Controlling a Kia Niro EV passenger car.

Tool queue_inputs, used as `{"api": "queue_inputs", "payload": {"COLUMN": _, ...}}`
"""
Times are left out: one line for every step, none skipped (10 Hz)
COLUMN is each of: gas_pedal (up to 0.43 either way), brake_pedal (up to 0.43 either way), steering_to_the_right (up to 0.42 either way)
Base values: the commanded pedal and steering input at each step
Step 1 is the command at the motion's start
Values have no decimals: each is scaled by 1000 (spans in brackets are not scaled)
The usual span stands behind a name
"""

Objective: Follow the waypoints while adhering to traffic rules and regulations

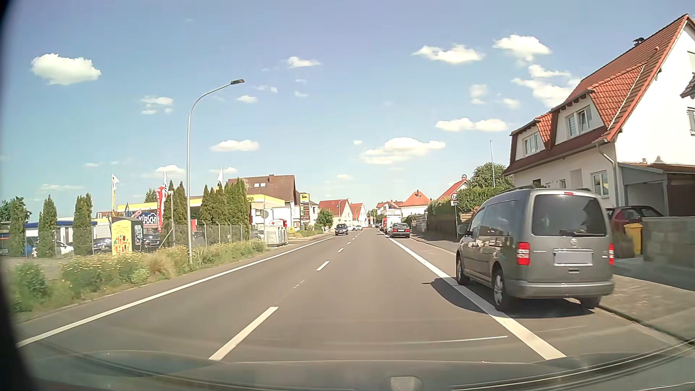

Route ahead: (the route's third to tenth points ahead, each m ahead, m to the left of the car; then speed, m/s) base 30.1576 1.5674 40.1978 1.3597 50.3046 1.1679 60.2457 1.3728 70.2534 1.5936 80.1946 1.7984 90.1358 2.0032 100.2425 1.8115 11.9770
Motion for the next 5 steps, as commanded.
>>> {"api": "queue_inputs", "payload": {"gas_pedal": 0, "brake_pedal": 24, "steering_to_the_right": -1}}
{"api": "queue_inputs", "payload": {"gas_pedal": 0, "brake_pedal": 30, "steering_to_the_right": -1}}
{"api": "queue_inputs", "payload": {"gas_pedal": 0, "brake_pedal": 30, "steering_to_the_right": -1}}
{"api": "queue_inputs", "payload": {"gas_pedal": 0, "brake_pedal": 30, "steering_to_the_right": -1}}
{"api": "queue_inputs", "payload": {"gas_pedal": 0, "brake_pedal": 30, "steering_to_the_right": -1}}
